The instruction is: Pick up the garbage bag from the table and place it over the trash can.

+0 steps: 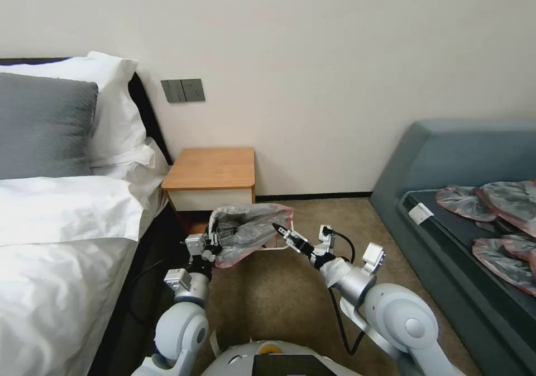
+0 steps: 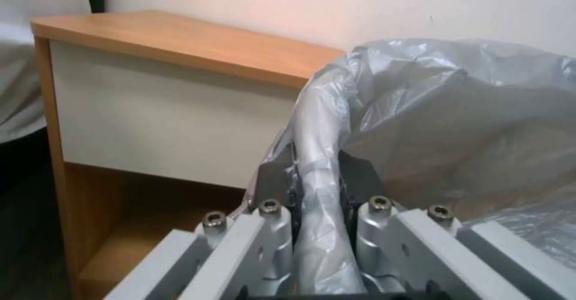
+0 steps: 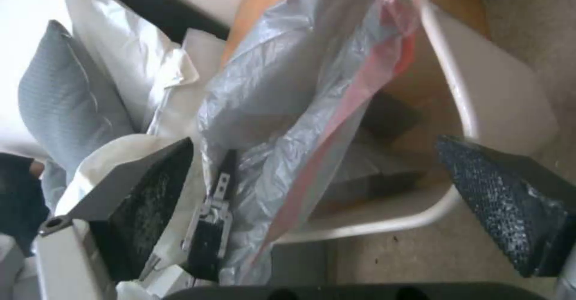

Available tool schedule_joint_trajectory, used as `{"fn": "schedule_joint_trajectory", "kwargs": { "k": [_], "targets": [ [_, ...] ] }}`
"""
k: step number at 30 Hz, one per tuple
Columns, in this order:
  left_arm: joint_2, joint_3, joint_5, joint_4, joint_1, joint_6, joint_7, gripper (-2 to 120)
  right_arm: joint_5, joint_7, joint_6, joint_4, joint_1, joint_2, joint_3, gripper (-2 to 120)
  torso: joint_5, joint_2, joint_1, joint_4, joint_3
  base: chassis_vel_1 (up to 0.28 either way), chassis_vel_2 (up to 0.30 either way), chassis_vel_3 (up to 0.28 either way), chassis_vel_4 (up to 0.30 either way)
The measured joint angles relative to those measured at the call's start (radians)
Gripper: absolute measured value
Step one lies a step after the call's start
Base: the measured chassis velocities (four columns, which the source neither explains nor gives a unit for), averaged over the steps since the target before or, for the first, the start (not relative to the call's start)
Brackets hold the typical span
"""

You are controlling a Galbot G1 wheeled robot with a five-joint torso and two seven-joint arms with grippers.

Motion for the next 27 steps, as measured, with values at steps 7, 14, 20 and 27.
{"fn": "schedule_joint_trajectory", "kwargs": {
  "k": [7,14,20,27],
  "targets": [
    [0.005,0.000,0.037,-0.008,0.003,-0.012,0.016,7,-0.015,0.010,0.004,0.000,0.046,0.024,-0.051,100,0.0001,0.000,0.000,0.0001,0.000,0.000,0.000,0.000,0.000],
    [0.005,0.002,0.042,-0.014,0.000,-0.015,0.023,7,-0.033,0.007,0.011,-0.001,0.077,0.043,-0.088,99,0.0001,0.000,0.000,0.0001,0.000,0.000,0.000,0.000,0.000],
    [0.007,0.003,0.041,-0.016,-0.007,-0.015,0.023,7,-0.039,0.008,0.020,-0.017,0.107,0.056,-0.118,77,0.0001,0.000,0.000,0.0001,0.000,0.000,0.000,0.000,0.000],
    [0.009,0.002,0.039,-0.021,-0.023,-0.015,0.027,7,-0.046,0.013,0.021,-0.038,0.114,0.060,-0.134,52,0.0001,0.000,0.000,0.0001,0.000,0.000,0.000,0.000,0.000]
  ]
}}
